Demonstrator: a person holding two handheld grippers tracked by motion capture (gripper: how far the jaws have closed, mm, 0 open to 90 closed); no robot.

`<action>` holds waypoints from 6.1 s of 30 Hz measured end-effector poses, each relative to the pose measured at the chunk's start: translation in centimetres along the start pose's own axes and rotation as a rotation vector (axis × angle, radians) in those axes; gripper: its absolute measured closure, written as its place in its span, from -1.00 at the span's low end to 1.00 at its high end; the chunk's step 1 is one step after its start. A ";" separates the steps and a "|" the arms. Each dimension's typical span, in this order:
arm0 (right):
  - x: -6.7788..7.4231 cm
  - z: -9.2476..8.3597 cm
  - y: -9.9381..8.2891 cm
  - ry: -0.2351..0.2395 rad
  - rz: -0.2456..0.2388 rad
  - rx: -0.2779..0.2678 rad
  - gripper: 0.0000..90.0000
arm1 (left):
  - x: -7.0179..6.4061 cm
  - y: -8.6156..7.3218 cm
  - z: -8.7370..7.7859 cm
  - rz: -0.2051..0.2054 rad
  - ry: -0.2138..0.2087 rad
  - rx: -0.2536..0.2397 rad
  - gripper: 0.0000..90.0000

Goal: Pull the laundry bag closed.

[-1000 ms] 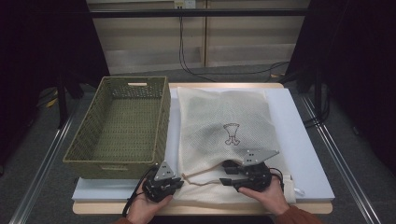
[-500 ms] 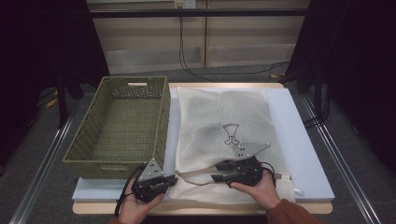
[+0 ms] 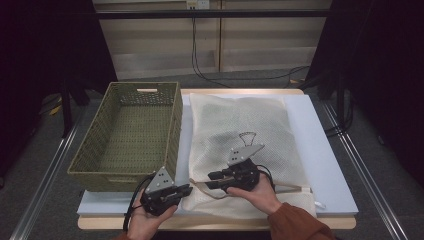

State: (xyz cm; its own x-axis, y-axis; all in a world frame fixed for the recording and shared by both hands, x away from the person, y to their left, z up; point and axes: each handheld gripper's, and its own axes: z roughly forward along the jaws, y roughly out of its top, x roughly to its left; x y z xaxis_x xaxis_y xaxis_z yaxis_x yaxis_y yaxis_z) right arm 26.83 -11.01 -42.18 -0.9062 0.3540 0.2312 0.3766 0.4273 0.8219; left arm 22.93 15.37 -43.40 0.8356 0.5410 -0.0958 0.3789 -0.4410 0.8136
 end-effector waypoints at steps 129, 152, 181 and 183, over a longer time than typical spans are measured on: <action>-0.8 0.3 0.1 -0.006 -0.058 0.045 0.84 | 0.9 2.6 -0.9 -0.004 -0.059 -0.057 0.92; -1.0 -1.5 -1.1 -0.055 -0.061 0.063 0.84 | 1.1 2.6 -1.2 -0.021 -0.053 -0.061 0.92; -1.0 -3.0 -2.2 -0.083 -0.050 0.071 0.84 | 1.2 2.5 -1.3 -0.028 -0.052 -0.063 0.92; -1.0 -3.0 -2.3 -0.088 -0.052 0.078 0.84 | 1.3 2.5 -1.3 -0.031 -0.053 -0.067 0.92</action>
State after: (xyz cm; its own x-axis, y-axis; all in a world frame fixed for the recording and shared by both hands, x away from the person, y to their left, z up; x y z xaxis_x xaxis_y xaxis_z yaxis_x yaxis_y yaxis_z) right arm 26.28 -14.84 -42.71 -0.9056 0.4004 0.1400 0.3468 0.5089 0.7879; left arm 24.41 15.95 -40.75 0.8446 0.5139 -0.1501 0.3784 -0.3748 0.8464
